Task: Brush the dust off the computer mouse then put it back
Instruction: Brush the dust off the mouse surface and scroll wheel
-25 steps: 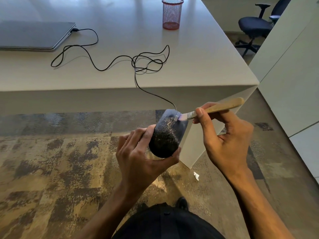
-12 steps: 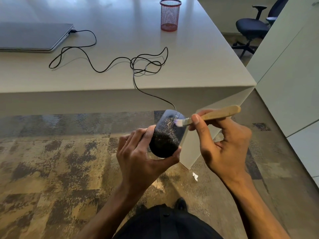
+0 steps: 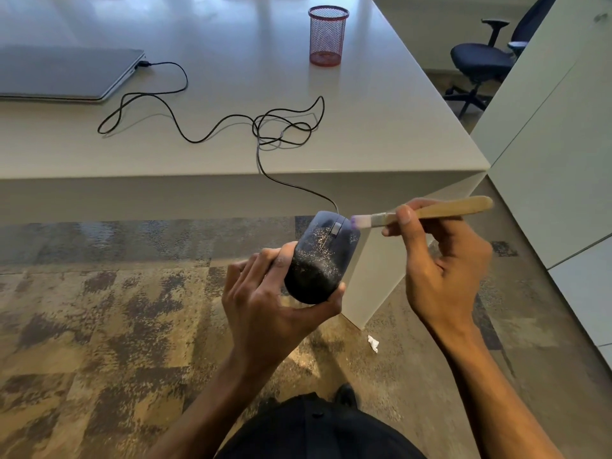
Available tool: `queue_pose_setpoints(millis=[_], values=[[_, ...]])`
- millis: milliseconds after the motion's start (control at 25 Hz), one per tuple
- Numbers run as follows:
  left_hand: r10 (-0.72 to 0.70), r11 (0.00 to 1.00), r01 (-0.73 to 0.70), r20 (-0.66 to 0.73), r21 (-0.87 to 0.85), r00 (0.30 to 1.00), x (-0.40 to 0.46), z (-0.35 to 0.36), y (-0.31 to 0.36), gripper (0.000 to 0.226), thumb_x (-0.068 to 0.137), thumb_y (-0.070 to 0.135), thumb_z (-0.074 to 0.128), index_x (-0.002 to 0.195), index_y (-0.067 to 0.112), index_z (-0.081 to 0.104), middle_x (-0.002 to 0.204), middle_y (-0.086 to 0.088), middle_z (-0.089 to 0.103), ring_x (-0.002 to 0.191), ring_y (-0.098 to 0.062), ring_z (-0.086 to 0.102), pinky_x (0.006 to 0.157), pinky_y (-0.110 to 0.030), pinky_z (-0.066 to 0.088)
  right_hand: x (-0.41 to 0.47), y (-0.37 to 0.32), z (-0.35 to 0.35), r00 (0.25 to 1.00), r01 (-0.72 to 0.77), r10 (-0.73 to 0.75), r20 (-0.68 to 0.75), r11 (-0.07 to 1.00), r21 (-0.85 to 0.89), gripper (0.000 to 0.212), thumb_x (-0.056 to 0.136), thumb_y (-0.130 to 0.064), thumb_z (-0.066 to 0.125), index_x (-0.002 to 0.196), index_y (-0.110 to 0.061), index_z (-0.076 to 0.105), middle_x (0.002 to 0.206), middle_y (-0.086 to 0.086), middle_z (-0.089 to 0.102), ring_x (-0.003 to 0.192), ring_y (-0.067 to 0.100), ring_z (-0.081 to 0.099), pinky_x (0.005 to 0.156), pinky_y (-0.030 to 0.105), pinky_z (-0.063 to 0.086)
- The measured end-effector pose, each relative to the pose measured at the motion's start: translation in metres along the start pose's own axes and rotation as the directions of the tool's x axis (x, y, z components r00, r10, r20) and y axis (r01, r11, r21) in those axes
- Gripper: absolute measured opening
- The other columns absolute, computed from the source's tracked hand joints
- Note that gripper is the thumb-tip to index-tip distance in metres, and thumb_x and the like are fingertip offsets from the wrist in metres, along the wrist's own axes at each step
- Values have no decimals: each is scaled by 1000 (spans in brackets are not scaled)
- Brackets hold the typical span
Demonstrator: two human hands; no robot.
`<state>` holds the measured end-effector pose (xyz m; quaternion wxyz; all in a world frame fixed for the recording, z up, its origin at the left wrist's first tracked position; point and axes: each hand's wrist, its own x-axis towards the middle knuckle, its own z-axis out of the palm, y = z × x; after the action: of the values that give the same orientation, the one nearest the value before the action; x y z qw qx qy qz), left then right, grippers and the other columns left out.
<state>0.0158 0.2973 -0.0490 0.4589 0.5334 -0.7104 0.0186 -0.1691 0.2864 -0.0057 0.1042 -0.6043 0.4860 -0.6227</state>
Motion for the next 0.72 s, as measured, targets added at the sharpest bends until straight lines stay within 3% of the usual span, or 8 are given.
queue_pose_setpoints(millis=[80, 160, 240, 400, 560, 720], values=[[-2, 1000, 2, -4, 4, 1000, 0, 1, -1, 71, 71, 69, 63, 101, 6, 66, 89, -2, 67, 80, -12, 56, 79, -18, 31, -6, -2, -2, 997, -77, 75, 27, 989, 127, 9, 98, -27, 57, 98, -28, 66, 82, -18, 71, 78, 8, 72, 76, 26, 58], [-5, 1000, 5, -8, 2, 1000, 0, 1, -2, 71, 71, 69, 63, 101, 5, 66, 89, -3, 67, 79, -12, 57, 79, -19, 32, -7, 2, -3, 990, -140, 137, 40, 986, 88, 10, 98, -28, 56, 99, -26, 65, 80, -15, 71, 78, 7, 72, 77, 31, 60], [-6, 1000, 6, -14, 0, 1000, 0, 2, -2, 70, 71, 69, 63, 100, 6, 67, 89, -2, 67, 80, -12, 57, 78, -21, 33, -4, 6, -4, 986, -169, 169, 6, 986, 2, 11, 98, -29, 55, 100, -24, 64, 80, -19, 70, 80, 4, 71, 78, 30, 60], [-2, 1000, 2, -10, -6, 1000, 0, 3, 0, 70, 71, 70, 63, 100, 6, 67, 89, -2, 66, 79, -12, 57, 75, -24, 38, -4, 8, -9, 986, -164, 161, 39, 982, 88, 10, 99, -28, 55, 100, -27, 65, 83, -15, 72, 82, 9, 72, 81, 30, 58], [-28, 999, 28, 16, 16, 999, -1, 5, -3, 70, 71, 69, 63, 100, 6, 66, 89, -3, 66, 78, -14, 58, 74, -25, 38, -4, 11, -7, 979, -202, 203, 28, 978, -51, 11, 99, -26, 56, 100, -19, 64, 80, -17, 68, 79, 0, 70, 78, 26, 59], [-32, 999, 31, 34, 27, 999, 0, 6, -3, 69, 70, 67, 64, 101, 6, 66, 90, -3, 66, 78, -13, 57, 75, -24, 36, -13, -4, -10, 989, -135, 122, 89, 979, 154, 10, 97, -21, 56, 98, -22, 66, 81, -11, 71, 77, 10, 71, 76, 31, 58]])
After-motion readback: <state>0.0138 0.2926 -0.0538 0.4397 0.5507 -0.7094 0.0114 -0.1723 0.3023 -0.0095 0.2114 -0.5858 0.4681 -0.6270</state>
